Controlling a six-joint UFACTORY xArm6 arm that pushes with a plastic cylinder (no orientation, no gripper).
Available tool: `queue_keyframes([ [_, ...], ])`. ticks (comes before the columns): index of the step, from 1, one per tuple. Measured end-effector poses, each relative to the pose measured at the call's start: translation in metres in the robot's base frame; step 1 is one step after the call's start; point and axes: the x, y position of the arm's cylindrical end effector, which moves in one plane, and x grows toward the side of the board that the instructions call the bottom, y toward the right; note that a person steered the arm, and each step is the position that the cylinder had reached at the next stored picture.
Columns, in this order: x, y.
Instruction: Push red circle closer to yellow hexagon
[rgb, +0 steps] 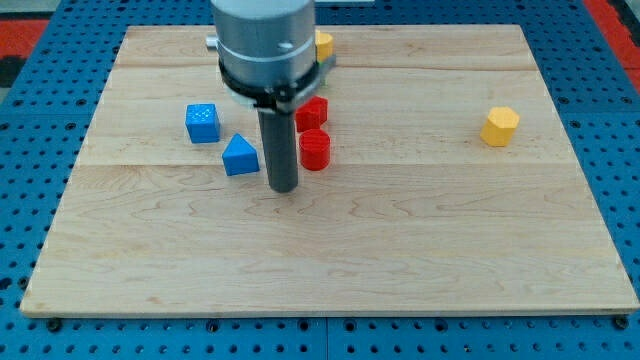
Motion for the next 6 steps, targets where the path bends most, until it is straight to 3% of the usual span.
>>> queue_keyframes([
  [1,-0.033,0.002],
  [3,-0.042,0.163],
  [4,-0.032,0.103],
  [5,0.012,0.152],
  [6,0.001,0.196],
])
